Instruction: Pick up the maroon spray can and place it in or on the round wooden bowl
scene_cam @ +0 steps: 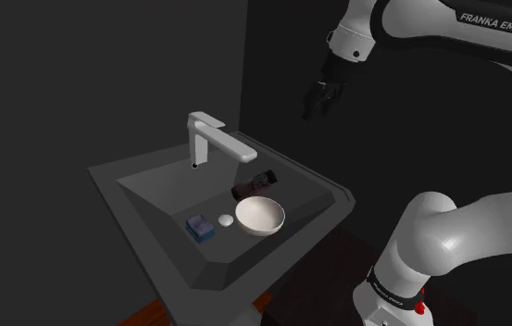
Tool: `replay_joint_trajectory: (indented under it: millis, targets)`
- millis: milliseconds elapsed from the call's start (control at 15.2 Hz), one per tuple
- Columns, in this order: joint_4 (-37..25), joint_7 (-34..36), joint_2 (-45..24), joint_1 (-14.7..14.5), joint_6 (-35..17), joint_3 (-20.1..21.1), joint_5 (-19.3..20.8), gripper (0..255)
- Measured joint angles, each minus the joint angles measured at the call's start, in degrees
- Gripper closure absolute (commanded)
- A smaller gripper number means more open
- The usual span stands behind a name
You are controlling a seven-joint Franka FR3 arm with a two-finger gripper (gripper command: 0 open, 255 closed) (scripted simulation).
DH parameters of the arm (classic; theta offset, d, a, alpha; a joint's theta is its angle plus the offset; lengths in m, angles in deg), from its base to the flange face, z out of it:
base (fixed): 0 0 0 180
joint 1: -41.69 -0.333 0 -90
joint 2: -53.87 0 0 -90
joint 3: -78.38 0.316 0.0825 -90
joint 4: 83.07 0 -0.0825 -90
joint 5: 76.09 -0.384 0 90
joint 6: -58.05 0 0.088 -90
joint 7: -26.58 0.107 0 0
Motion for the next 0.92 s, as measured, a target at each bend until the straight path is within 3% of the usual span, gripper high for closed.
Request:
replay_joint_trajectory:
  millis: [264, 924]
  targets:
    - [-0.1, -2.65, -3.9, -0.29, -1.37, -0.54, 1.5, 0]
    - [-3.25, -13.97, -23.86, -0.77, -7.28, -2.14, 9.23, 0]
